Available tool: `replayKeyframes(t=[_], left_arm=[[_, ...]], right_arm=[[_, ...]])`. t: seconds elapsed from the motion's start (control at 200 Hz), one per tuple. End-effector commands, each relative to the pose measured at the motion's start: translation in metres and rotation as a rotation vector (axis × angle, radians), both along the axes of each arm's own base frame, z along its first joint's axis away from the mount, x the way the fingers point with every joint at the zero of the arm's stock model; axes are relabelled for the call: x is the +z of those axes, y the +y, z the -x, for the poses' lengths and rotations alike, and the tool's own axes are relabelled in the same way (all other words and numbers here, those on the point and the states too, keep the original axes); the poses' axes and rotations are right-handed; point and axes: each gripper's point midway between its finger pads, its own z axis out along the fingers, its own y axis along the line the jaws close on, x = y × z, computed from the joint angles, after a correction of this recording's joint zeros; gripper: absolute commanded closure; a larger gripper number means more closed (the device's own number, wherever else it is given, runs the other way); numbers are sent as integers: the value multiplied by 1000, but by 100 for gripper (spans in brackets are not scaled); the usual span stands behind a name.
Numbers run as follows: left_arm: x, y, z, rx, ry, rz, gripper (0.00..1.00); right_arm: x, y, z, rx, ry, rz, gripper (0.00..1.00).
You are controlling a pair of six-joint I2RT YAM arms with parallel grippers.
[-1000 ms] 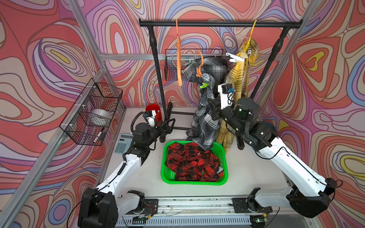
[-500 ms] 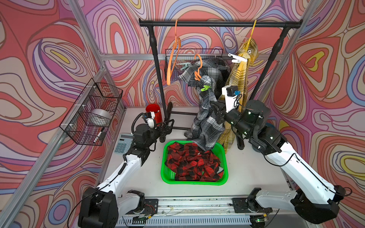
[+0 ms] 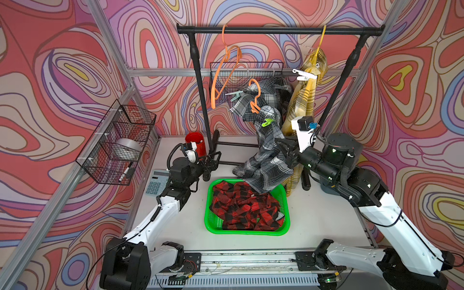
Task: Remove the clothespins securing long-sleeve shirts to the hanger
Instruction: Pick up the hanger from the clothesline.
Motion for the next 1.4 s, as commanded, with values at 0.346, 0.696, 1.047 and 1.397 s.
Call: replayKeyframes(t=[0.346, 0.696, 1.047, 1.397], left_arm=[[-11, 10, 0, 33, 14, 1, 0], [-41, 30, 5, 101, 68, -25, 0], [-32, 58, -4, 170, 17, -64, 0], [-8, 73, -38, 173, -85, -14, 0]], right_arm=[[-57, 51, 20, 270, 174, 18, 100], [-21, 85, 28, 454, 114, -41, 100], [27, 85, 40, 509, 10, -79, 100], [54, 93, 49, 591, -50, -118, 100]])
